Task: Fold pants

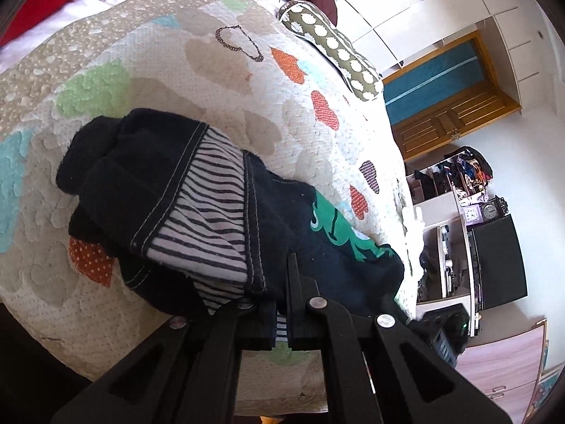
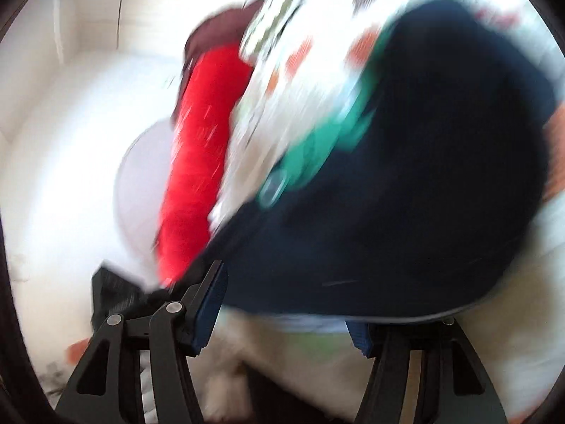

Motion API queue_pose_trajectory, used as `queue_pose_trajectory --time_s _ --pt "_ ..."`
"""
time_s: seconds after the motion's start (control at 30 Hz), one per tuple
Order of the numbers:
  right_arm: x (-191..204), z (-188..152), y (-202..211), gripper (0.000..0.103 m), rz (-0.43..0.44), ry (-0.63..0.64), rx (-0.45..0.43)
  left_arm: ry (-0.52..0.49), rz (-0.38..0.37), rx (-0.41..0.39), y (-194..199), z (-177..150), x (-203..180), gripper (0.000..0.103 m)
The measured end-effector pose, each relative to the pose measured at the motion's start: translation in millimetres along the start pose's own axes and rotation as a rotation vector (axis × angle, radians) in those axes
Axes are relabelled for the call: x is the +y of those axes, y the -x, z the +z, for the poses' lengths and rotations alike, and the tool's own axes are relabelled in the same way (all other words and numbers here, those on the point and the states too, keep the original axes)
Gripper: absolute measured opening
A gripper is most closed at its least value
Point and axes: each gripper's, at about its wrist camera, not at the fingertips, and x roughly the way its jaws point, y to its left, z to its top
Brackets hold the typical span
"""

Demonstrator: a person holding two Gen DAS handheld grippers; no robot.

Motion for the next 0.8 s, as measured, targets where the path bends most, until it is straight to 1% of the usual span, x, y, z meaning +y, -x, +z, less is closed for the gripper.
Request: queue_pose_trajectory --time_s 0.07,0.13,0.17,0.2,0.23,0.27,0.3,0.37,0.4,0.43,0.47,0.5,0.6,0.7,0.77,0.8 --pt "-12 11 24 0.067 -0.078 -0.024 -0.072 -0.003 0.007 0.002 -2 -2 1 0.003" --pt "-21 17 37 0.054 -0.101 -0.049 -0.095 -0.009 0.014 0.003 -4 -3 0 0.003" --pt "-24 18 42 0.045 -0.111 -0.063 -0.097 -0.015 0.020 0.000 -3 -4 -2 0.003" --pt "-25 18 46 0.039 -0.119 -0.064 -0.102 -0.020 0.024 -0.004 -3 -4 -2 0.003" --pt "-24 17 49 0.034 -0.136 -0.050 -0.106 -0.026 0.031 -0.011 -1 -4 -2 0.003" --pt "-21 17 51 0.026 -0.158 -0.034 -0.107 -0.031 0.037 -0.018 1 -4 -2 0.003" --pt "-16 16 54 0.019 -0.187 -0.007 -0.106 -0.033 0.042 -0.024 2 -4 -2 0.003" --pt "-2 8 58 0.010 -0.217 0.051 -0.109 -0.037 0.052 -0.035 4 -1 -2 0.003" --pt "3 9 62 0.008 -0.221 0.074 -0.108 -0.035 0.054 -0.036 4 2 -1 0.003" --pt "7 10 62 0.008 -0.225 0.094 -0.110 -0.032 0.059 -0.036 3 5 -1 0.003" --pt "19 14 51 0.007 -0.225 0.116 -0.115 -0.033 0.063 -0.036 2 9 -2 0.003" --pt "27 19 48 0.007 -0.223 0.140 -0.116 -0.038 0.067 -0.037 1 13 -3 0.003" --pt "48 37 41 0.007 -0.231 0.206 -0.113 -0.070 0.088 -0.045 -4 31 -12 0.003" --pt "64 66 26 0.007 -0.257 0.255 -0.090 -0.095 0.121 -0.042 -22 63 -22 0.003" --pt "72 88 11 0.007 -0.301 0.293 -0.084 -0.096 0.150 -0.037 -41 90 -25 0.003" --pt "75 101 0 0.007 -0.338 0.316 -0.078 -0.095 0.163 -0.032 -50 102 -26 0.003"
